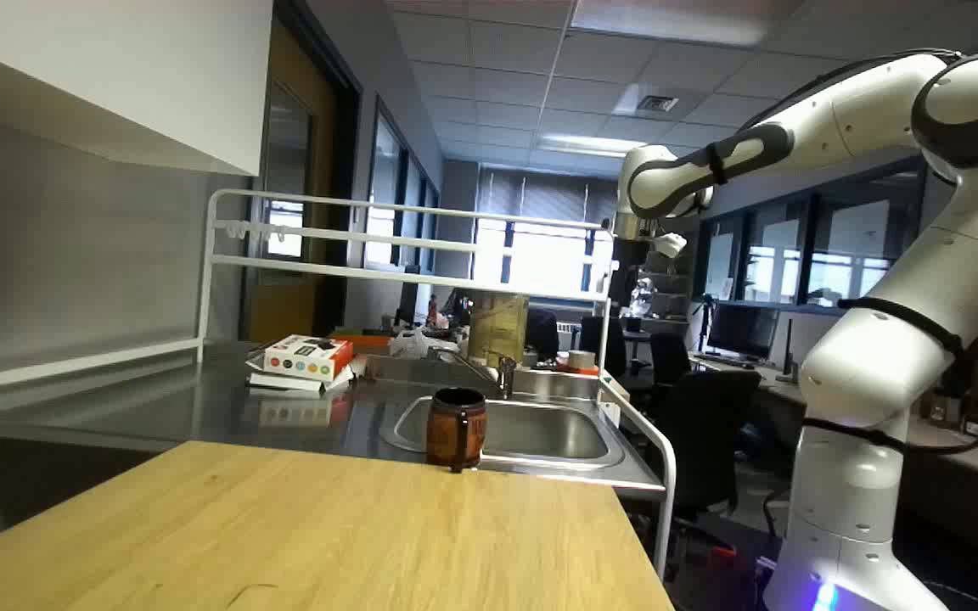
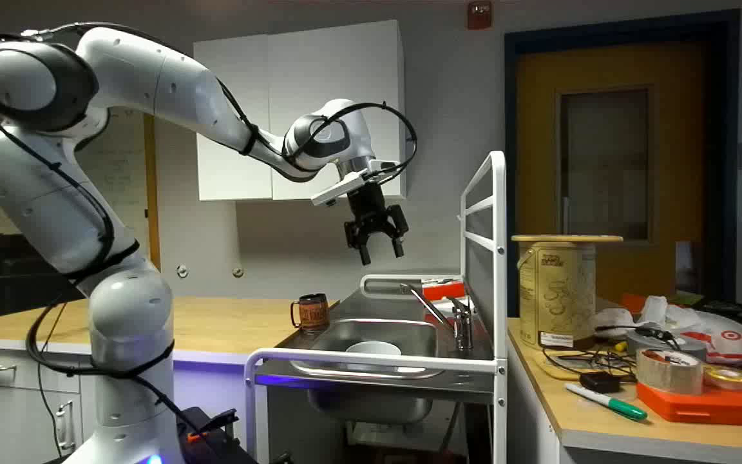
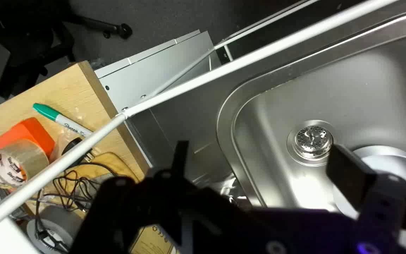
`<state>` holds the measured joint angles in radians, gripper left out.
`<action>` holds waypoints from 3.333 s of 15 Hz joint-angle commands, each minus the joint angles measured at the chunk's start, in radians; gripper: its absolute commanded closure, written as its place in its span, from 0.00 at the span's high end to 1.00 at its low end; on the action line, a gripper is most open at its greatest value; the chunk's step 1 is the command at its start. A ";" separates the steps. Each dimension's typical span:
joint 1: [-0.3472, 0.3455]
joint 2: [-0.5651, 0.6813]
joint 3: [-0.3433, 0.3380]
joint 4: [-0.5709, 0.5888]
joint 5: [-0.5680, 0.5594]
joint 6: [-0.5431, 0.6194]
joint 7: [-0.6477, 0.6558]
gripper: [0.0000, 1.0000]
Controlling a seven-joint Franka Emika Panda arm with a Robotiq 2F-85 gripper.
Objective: Put the mug in the sink
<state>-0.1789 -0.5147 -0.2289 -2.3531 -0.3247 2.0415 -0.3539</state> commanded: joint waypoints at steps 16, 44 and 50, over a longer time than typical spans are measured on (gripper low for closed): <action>0.006 0.020 0.003 0.017 0.003 -0.008 0.004 1.00; 0.344 0.800 0.333 0.669 0.091 -0.366 0.572 1.00; 0.443 0.861 0.364 0.663 0.075 -0.436 0.611 1.00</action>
<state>0.2424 0.3178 0.1241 -1.7137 -0.2387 1.6562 0.2368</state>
